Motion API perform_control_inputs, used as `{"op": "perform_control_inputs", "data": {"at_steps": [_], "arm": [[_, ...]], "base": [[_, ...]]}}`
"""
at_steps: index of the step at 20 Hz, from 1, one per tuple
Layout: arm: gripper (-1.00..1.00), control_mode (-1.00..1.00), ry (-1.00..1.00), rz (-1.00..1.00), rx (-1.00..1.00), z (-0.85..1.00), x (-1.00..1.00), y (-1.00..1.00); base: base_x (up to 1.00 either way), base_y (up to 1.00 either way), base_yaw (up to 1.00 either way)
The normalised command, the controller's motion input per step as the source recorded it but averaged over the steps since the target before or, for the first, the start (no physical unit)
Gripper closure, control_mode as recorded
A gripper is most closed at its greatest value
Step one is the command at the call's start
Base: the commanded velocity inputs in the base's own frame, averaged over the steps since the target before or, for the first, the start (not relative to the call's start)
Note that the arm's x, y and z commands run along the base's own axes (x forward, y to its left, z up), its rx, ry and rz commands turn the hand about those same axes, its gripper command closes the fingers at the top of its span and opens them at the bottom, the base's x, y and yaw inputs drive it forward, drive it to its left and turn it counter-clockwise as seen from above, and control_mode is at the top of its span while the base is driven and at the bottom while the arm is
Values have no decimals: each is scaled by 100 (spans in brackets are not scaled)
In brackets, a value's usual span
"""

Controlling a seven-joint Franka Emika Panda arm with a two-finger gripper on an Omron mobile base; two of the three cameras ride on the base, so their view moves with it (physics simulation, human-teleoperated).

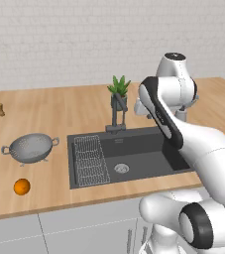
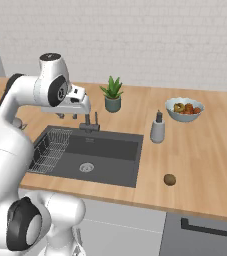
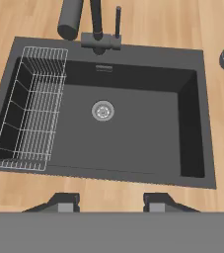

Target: Put the colander in the sink, put the orange, kiwi in the colander, and turn on the sink faucet and pour water over the colander.

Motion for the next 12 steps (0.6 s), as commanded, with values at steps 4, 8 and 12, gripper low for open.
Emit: {"op": "perform_control_inputs", "data": {"at_steps": [4, 8, 12], "arm": [[-100, -100, 0, 0, 0, 0, -20, 0], [-100, -100, -9, 0, 0, 0, -65, 12], [-100, -100, -2, 0, 0, -6, -82, 38]], "base": [[0, 0, 0], [0, 0, 0], [0, 0, 0]]}}
